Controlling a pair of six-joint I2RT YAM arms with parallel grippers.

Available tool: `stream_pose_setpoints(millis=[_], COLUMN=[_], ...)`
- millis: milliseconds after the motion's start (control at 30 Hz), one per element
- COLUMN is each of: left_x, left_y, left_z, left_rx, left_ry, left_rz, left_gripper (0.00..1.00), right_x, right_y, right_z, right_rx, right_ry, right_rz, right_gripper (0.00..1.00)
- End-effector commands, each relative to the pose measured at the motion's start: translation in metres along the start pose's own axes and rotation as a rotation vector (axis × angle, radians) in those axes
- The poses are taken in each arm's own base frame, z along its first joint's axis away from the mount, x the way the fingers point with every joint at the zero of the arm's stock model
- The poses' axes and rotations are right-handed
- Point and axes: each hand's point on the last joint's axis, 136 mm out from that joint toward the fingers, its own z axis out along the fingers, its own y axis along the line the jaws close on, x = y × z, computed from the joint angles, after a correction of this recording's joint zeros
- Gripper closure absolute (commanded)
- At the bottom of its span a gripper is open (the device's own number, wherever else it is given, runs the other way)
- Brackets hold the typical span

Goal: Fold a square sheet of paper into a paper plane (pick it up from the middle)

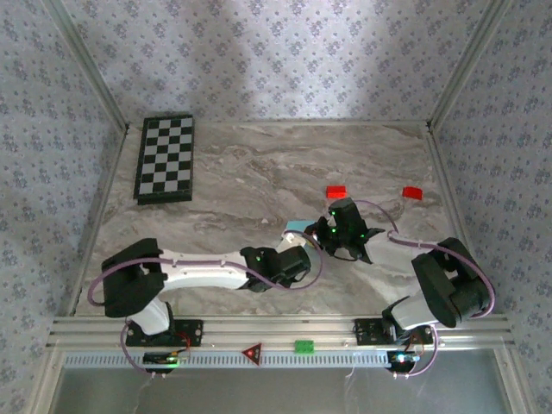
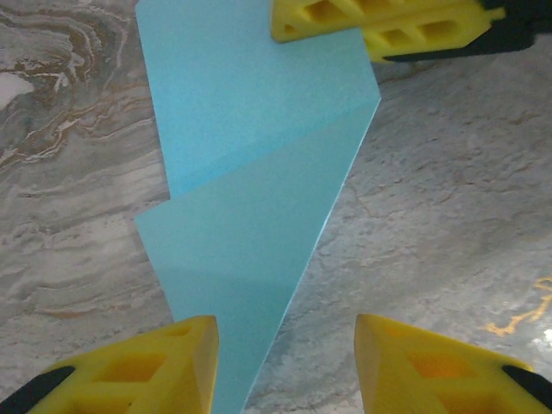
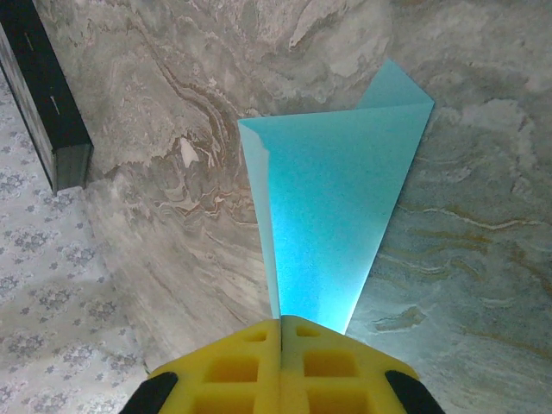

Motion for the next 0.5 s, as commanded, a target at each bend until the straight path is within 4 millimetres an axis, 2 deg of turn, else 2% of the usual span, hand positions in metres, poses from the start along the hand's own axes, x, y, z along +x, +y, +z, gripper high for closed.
stream_pose_setpoints(millis=[0,300,467], left_x=[0.0,0.008,0.011], left_y=[0.01,0.002,0.007], left_z=[0.0,0.011,0.015], left_rx=[-0.091,-0.131,-0.175], left_ry=[0.014,0.046,0.061], left_rz=[0.081,0.14,0.145], left_gripper=[0.55,0.64,0.68], right_x=[0.001,0.0,0.0], right_y=[0.006,0.011,0.012], right_z=[0.001,0.0,0.0], right_rx=[-0.007,-0.016,-0.02], right_ry=[0.011,0.011,0.015], right_rz=[0.015,0.022,0.024], right_gripper=[1.0,1.0,1.0])
